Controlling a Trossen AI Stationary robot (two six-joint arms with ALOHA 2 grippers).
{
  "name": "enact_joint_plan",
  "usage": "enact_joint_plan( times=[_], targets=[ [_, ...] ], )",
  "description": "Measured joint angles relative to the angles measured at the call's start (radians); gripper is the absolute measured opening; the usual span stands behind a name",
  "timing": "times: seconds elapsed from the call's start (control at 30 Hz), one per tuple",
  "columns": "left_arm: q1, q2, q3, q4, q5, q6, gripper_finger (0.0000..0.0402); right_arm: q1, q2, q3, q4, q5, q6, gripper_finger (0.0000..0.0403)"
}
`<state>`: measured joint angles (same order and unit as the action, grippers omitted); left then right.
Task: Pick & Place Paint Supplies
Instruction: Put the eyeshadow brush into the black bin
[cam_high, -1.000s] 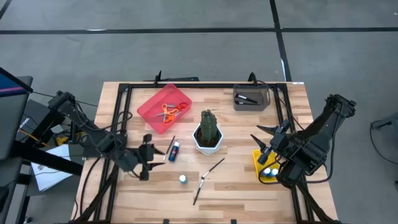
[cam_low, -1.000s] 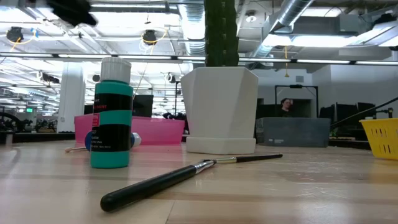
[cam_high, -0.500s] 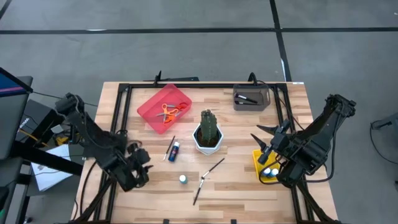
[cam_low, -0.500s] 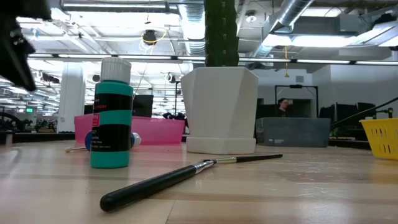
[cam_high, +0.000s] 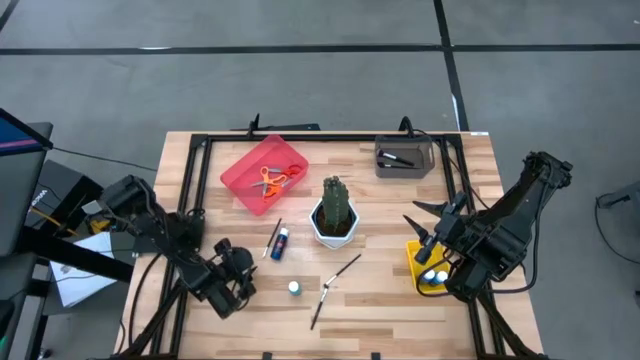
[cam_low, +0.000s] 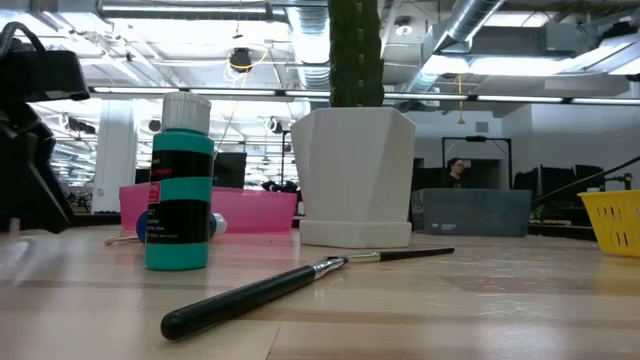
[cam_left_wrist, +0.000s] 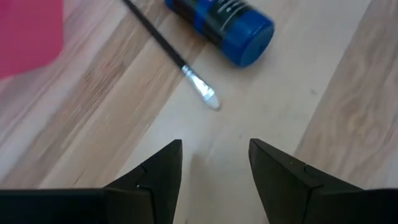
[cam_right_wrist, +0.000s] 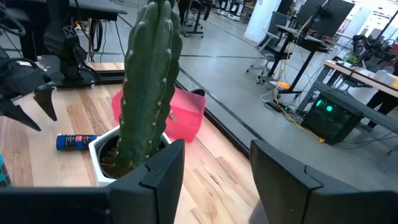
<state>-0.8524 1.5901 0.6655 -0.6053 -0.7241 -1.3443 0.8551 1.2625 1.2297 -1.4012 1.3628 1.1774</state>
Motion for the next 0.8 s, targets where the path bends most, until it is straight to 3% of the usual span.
enact_joint_plan(
  times=[0.37, 0.5, 0.8],
  targets=[
    [0.026, 0.073, -0.029, 0.119, -0.096, -0.148, 0.0177, 0.001, 0.000, 0.000, 0.000, 0.000, -0.009, 0.0177],
    [0.029, 0.081, -0.069, 0.209, -0.105, -0.150, 0.0177, 0.001, 0.000, 0.000, 0.000, -0.001, -0.010, 0.0177],
    [0.041, 0.082, -0.079, 0.236, -0.138, -0.157, 0.0161, 0.000, 0.000, 0.000, 0.000, -0.001, -0.010, 0.0177]
  ],
)
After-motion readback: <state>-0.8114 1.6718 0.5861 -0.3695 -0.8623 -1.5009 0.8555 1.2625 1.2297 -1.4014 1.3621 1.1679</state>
